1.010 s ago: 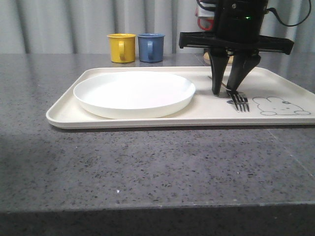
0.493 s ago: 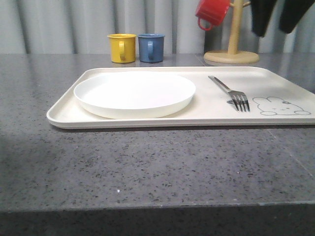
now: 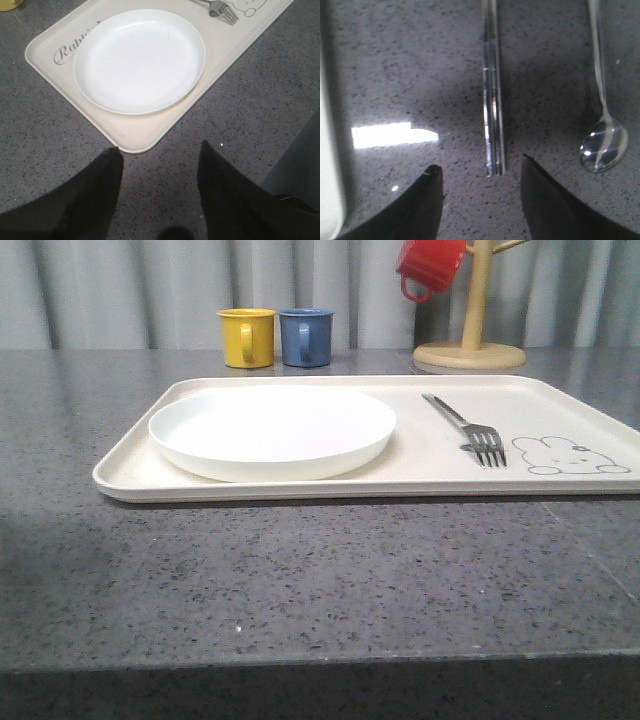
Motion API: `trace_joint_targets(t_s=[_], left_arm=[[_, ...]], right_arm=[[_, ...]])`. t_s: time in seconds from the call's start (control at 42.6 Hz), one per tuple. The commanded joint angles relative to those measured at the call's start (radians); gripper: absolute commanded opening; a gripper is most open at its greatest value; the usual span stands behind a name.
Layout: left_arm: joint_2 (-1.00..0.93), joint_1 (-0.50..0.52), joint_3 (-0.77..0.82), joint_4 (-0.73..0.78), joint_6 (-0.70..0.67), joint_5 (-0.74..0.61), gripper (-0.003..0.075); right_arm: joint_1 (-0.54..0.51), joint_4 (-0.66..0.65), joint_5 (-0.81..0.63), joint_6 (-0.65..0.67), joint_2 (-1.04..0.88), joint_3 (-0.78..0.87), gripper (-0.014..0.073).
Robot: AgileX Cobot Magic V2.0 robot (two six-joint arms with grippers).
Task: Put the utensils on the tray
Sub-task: 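Open the right gripper and lift it off the fork, then grasp the metal chopsticks with the right gripper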
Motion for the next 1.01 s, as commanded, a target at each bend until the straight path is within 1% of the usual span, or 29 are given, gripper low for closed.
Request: trace_joint_targets(t_s=[0.0,0.211,0.54,0.611,0.799,0.869,0.987], left_arm=[[-0.003,-0.008,-0.027,0.0,-0.008,-0.072,0.0345],[-0.003,-0.008,-0.027,0.0,-0.008,-0.072,0.0345],[-0.003,-0.008,-0.027,0.0,-0.008,-0.072,0.0345],[-0.003,-0.008,-0.027,0.0,-0.008,-0.072,0.0345],[-0.003,-0.008,-0.027,0.0,-0.008,-0.072,0.0345],[-0.003,-0.008,-0.027,0.0,-0.008,-0.072,0.0345],[-0.003,-0.008,-0.027,0.0,-0.008,-0.072,0.0345]], right_arm=[[-0.023,0.011,-0.059,-0.019,-0.008,-0.021,0.0394],[-0.023,0.011,-0.13,-0.032,0.066,-0.021,0.0394],[-0.023,0.017,-0.13,-0.032,0.128,-0.021,0.0383],[-0.023,0.017,-0.13,-0.032,0.128,-0.021,0.0326],[-0.023,0.017,-0.126,-0.032,0.128,-0.021,0.0122],[-0.023,0.011,-0.124,-0.032,0.128,-0.021,0.0073],[-0.023,0.011,-0.123,-0.032,0.128,-0.021,0.0036]])
